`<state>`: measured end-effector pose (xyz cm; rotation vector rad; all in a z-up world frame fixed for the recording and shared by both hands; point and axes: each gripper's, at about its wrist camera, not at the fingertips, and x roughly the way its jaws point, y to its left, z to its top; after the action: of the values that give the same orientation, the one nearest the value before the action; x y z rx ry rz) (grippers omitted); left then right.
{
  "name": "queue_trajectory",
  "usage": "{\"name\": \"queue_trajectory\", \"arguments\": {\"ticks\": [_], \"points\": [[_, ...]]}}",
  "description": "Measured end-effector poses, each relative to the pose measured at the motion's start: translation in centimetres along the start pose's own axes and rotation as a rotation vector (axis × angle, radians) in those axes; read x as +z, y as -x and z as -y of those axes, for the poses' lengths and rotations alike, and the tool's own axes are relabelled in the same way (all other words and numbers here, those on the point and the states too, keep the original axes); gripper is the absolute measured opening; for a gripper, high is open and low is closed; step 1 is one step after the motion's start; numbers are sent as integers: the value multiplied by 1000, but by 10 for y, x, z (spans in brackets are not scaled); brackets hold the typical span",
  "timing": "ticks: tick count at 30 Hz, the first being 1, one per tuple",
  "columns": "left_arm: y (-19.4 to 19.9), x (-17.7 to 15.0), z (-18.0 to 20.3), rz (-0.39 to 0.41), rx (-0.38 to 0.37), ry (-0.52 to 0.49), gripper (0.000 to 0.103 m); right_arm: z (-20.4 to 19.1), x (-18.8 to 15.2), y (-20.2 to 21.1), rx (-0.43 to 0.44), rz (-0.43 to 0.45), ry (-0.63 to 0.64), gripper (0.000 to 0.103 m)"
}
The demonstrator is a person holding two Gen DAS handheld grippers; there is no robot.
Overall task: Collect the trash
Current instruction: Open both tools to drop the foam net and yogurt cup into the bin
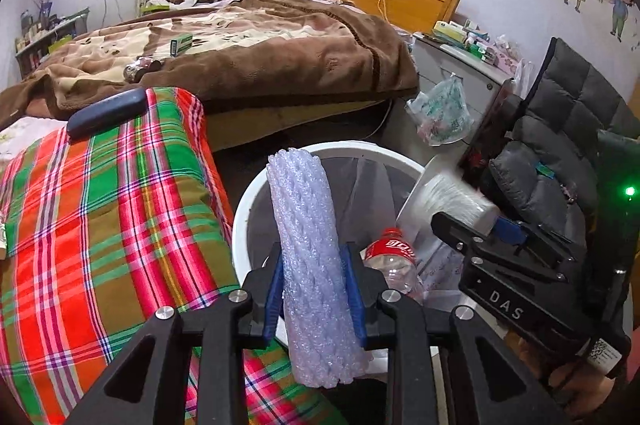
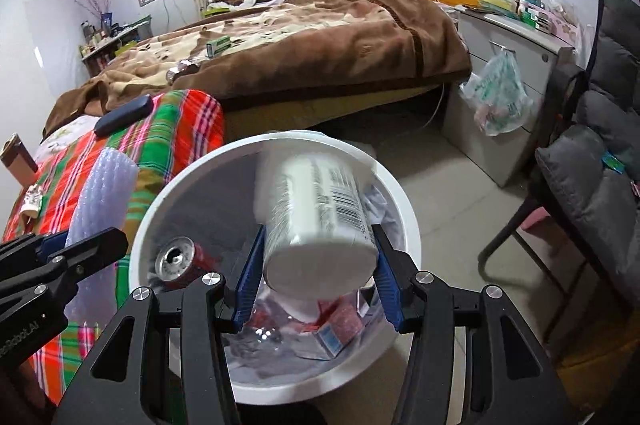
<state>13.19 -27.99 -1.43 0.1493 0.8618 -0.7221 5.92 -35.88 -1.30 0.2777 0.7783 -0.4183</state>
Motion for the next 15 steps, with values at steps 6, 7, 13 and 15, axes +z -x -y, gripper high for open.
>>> {"name": "queue_trajectory", "arguments": {"ticks": [6, 7, 13, 15], "points": [[2, -1, -1, 5, 0, 10, 50, 6, 0, 3, -7, 5, -11, 60], [3, -1, -1, 6, -1, 12, 51, 6, 0, 3, -6, 5, -12, 61], [10, -3, -6, 17, -1, 30, 55, 4, 0, 7, -4, 21, -8, 62], [14, -3, -8, 23, 5, 35, 55, 3, 0, 9, -3, 29, -9, 62]]}}
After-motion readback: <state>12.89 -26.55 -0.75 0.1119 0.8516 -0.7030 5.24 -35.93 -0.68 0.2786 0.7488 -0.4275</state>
